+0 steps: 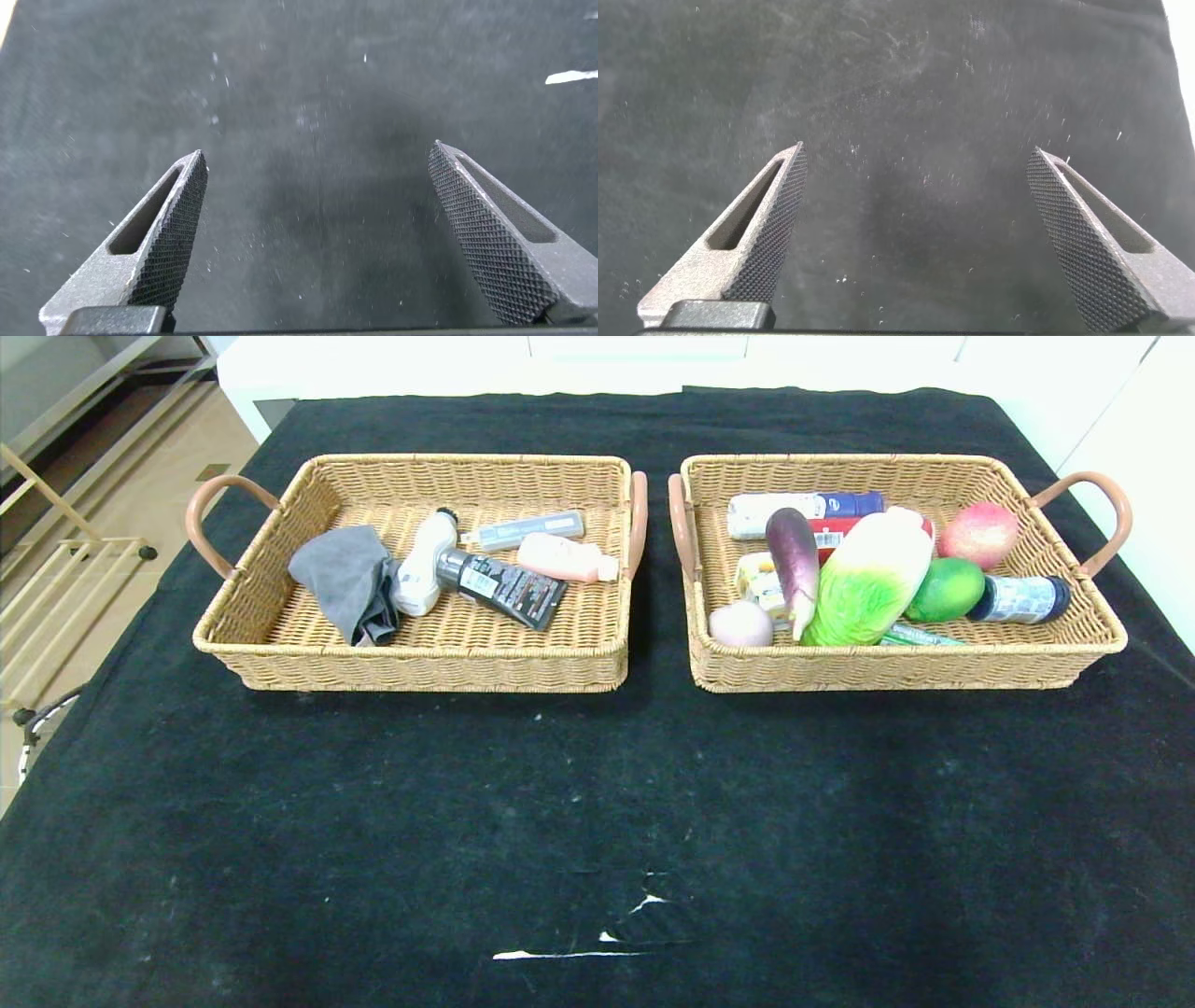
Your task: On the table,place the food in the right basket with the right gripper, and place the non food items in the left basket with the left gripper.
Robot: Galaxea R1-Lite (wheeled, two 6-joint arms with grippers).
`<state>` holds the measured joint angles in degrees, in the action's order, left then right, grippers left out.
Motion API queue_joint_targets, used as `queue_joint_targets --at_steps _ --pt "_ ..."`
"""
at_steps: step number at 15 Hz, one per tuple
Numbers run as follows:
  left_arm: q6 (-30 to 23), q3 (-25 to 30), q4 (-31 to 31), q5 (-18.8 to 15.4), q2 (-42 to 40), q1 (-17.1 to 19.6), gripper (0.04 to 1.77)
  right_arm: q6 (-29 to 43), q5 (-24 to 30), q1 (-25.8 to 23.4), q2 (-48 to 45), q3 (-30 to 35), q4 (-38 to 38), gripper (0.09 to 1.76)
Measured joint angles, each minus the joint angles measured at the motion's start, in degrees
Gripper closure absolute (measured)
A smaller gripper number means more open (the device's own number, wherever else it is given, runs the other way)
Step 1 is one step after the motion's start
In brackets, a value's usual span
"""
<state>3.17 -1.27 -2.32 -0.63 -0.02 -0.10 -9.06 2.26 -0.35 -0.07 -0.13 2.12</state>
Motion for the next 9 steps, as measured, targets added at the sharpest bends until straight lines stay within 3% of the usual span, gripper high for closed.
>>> queue_joint_targets --at_steps 2,9 --pt "-0.96 0.56 0.15 0.15 0.00 0.00 0.09 3.57 -0.13 0.00 0.00 0.00 0.05 0.14" --pt "-3.50 1.17 1.88 0.52 0.00 0.00 0.09 3.83 -0.17 0.00 0.00 0.04 -0.11 0.14"
